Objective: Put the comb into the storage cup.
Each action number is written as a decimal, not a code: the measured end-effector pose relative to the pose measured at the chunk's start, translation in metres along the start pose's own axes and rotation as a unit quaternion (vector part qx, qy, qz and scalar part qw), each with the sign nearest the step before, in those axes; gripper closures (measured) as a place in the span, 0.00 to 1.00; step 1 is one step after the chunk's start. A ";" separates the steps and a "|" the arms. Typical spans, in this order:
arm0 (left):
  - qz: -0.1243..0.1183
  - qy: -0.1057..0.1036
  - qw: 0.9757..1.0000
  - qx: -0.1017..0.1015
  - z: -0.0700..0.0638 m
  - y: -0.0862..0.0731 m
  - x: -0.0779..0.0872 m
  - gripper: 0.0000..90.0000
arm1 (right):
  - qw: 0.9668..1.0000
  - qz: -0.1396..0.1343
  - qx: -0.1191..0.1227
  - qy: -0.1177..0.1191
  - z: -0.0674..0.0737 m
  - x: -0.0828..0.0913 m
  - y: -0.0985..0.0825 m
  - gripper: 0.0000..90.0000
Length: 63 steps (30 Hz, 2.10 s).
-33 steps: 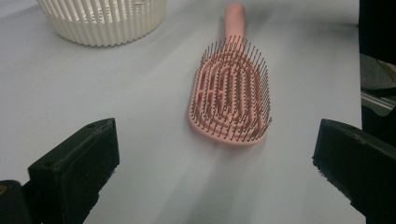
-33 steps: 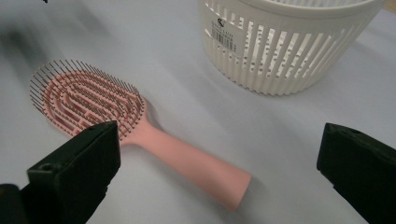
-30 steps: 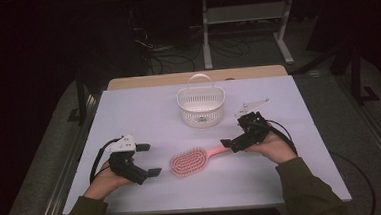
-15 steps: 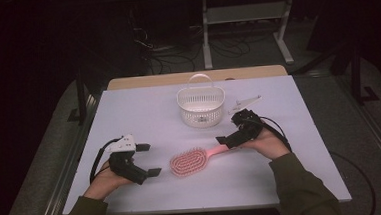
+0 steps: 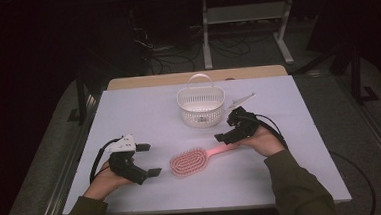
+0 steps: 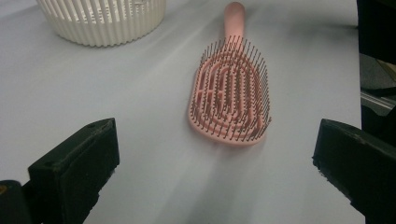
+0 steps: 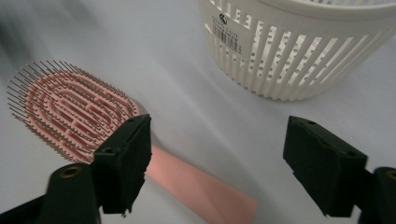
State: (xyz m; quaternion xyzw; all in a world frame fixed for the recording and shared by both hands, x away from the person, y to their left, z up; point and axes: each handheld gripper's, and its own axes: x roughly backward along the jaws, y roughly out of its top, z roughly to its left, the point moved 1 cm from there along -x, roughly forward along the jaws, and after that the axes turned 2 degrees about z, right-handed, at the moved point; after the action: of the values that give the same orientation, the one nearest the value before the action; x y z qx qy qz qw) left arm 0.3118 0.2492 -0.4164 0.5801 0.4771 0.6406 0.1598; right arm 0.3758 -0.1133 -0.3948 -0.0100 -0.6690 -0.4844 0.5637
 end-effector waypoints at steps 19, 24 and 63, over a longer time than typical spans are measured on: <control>0.001 0.001 1.000 0.002 0.000 0.000 0.000 0.00 | 0.999 0.047 -0.021 -0.013 -0.009 -0.008 -0.002 0.90; 0.001 0.001 1.000 0.001 0.000 0.000 0.000 0.00 | 0.998 0.061 -0.009 -0.011 -0.010 -0.011 -0.003 0.97; 0.005 0.003 1.000 0.002 -0.001 -0.001 0.000 0.01 | 0.996 0.084 0.022 -0.015 -0.014 -0.027 -0.014 0.99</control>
State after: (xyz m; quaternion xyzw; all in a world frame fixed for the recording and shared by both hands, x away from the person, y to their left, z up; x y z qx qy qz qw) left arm 0.3107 0.2488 -0.4168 0.5805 0.4763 0.6423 0.1540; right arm 0.3876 -0.1158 -0.4258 -0.0607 -0.6847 -0.4199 0.5926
